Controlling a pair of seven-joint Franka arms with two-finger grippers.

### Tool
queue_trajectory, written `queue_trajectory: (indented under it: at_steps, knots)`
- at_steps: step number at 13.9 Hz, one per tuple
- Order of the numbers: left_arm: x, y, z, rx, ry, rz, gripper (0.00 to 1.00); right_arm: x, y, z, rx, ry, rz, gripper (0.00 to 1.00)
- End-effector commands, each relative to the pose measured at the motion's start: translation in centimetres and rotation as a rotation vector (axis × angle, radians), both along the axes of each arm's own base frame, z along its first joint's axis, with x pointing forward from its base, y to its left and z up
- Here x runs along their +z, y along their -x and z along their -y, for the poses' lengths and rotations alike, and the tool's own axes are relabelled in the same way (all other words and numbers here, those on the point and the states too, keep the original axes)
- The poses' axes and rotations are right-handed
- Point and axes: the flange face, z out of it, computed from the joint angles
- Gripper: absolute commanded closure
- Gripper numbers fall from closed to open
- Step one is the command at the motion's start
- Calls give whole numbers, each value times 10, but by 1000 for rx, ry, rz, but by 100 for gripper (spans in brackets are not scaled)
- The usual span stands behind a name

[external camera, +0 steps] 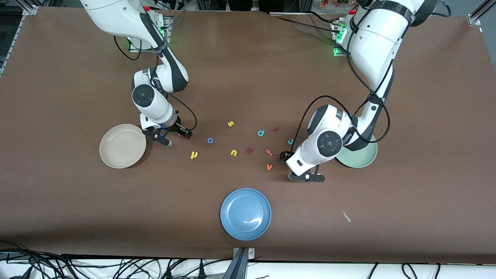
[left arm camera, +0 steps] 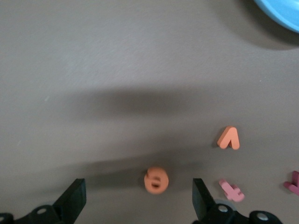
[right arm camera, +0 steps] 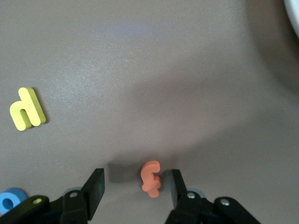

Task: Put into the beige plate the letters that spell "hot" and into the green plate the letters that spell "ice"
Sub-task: 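Grasp the orange f with the right gripper while the left gripper grasps the orange e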

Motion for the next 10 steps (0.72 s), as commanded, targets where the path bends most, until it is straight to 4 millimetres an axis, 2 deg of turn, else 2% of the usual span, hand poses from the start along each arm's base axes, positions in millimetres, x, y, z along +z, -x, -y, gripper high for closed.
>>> queue_trajectory:
  at_steps: [1, 3, 5, 7, 8, 9, 10]
  knots:
    - [3, -6, 9, -168, 15, 44, 0, 0, 1, 1, -2, -5, -10, 48]
    - [-14, 3, 19, -231, -22, 39, 3, -1, 0, 3, -2, -3, -14, 55]
    - [-14, 12, 37, -307, -84, 68, 13, -4, 0, 7, -6, 0, -21, 58]
    - [-17, 11, 30, -298, -91, 63, 20, -4, 1, 8, -9, 2, -30, 69]
    - [-17, 12, 31, -300, -92, 62, 27, -5, 1, 8, -9, 3, -31, 75]
    - [-16, 12, 31, -300, -92, 62, 42, -6, 1, 8, -12, 3, -33, 84]
    - [-17, 13, 31, -300, -93, 59, 44, -6, 0, 10, -16, 3, -33, 92]
